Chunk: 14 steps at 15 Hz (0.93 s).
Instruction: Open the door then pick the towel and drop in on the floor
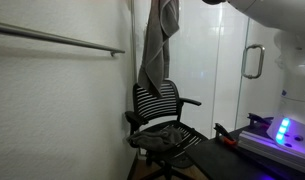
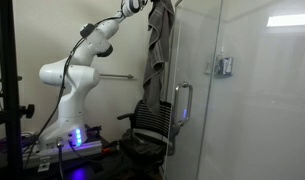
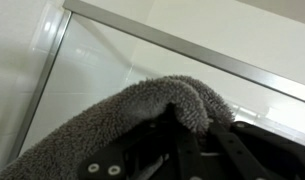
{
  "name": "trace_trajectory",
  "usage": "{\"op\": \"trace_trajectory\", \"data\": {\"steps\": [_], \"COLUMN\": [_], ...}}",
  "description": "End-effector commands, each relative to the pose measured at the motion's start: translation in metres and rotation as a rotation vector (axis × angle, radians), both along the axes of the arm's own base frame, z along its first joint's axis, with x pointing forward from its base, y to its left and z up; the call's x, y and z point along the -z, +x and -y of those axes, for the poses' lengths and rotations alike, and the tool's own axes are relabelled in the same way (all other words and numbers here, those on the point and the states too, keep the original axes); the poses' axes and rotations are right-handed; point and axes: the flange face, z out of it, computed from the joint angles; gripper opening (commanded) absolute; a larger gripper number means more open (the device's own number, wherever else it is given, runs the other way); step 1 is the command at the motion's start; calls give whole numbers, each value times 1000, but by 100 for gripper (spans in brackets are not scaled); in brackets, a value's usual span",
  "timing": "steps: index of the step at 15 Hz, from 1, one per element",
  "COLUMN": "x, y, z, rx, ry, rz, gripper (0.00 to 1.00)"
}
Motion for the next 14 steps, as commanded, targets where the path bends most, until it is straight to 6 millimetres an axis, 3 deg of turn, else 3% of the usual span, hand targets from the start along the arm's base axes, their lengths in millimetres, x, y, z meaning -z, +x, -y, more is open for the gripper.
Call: {"op": "trace_trajectory", "data": {"steps": [1,3,4,5,10,11,12,13,14], "x": [-7,-8,-3,-1,7,14,19,25,39], "y": [-32,-44,-40,-26,-26,-21,-12,-6,-16], "z": [3,7,14,-2,9,11,15,28,66], "rx": [38,58,70,34,60,58,67,107,146], "ry": [-6,-7,-7,-14,-7,-15,6,33,80], "rz": [156,227,243,158,195,175,191,225,250], "gripper": [2,2,2,8,8,2,2,2,2]}}
